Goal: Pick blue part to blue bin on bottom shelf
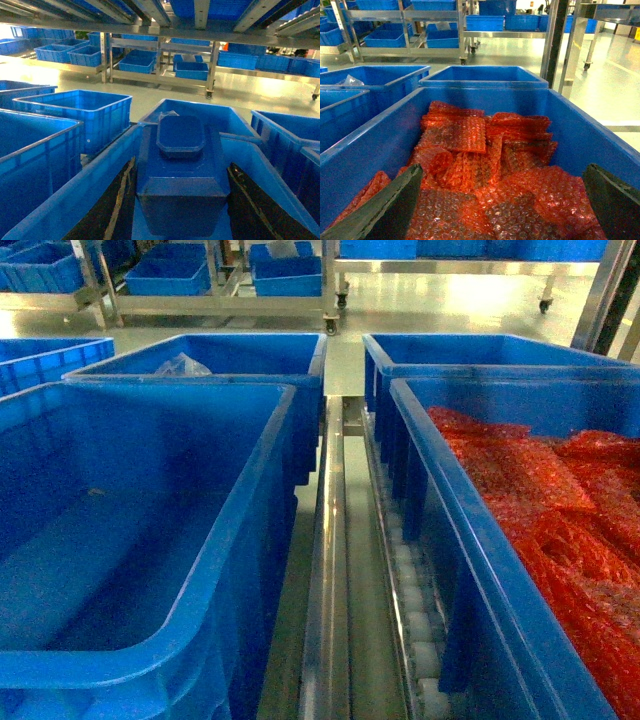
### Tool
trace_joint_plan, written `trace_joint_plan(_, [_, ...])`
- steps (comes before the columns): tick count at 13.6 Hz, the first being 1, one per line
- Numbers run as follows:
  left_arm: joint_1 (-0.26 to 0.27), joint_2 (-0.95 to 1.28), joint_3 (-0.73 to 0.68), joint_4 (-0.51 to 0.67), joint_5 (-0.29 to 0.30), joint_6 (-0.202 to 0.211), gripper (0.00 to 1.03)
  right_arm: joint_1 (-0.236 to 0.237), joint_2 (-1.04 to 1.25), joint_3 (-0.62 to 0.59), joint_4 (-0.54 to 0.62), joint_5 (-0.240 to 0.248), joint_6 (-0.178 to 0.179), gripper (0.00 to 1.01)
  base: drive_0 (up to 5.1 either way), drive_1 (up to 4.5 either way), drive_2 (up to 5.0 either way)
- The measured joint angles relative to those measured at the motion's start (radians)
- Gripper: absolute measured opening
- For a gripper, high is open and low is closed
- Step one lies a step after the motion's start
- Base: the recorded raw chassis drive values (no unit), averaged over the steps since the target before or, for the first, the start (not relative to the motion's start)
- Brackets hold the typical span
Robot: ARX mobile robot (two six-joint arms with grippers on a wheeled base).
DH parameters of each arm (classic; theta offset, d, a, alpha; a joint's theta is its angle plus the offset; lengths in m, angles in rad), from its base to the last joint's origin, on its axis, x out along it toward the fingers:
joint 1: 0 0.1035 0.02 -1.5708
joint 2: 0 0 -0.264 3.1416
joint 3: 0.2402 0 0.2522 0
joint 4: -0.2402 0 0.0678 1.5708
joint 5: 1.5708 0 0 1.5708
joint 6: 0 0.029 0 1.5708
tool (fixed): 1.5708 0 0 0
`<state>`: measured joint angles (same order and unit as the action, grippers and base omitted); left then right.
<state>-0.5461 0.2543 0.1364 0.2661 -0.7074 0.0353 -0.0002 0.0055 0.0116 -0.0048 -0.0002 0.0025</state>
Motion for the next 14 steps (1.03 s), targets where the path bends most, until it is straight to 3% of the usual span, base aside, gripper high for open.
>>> trace_joint_plan(6, [0.000,0.000,0.000,0.000,0.000,0.000,0.41,0.000,0.000,0.000,0.000,0.000,0.000,0.98,0.0,0.00,0.0])
trace_joint_plan(7, [-0.039,0.024,0.034,-0.112,-0.100,-0.005,0.41,0.000,0.000,0.000,0.000,0.000,0.000,0.98,0.0,0.00,0.0])
trace_joint_plan(8, [-0.087,0.068,0.051,-0.124,-0.210,-0.005,0.41,0.000,0.000,0.000,0.000,0.000,0.000,0.98,0.0,0.00,0.0])
trace_joint_plan(10, [-0.185,0.120,0.061,-0.043,-0.280,0.001,0.41,0.000,0.000,0.000,0.000,0.000,0.000,0.98,0.0,0.00,0.0])
trace_joint_plan(11, [-0.175,0.195,0.068,0.041,-0.230,-0.002,0.41,0.000,0.000,0.000,0.000,0.000,0.000,0.98,0.0,0.00,0.0])
trace_joint_plan(12, [-0.092,0.335,0.104,0.133,-0.145,-0.031,0.41,0.000,0.000,0.000,0.000,0.000,0.000,0.98,0.0,0.00,0.0])
trace_joint_plan(14, [-0.008,0.565,0.126,0.270,-0.012,-0.078,0.41,0.000,0.000,0.000,0.000,0.000,0.000,0.98,0.0,0.00,0.0])
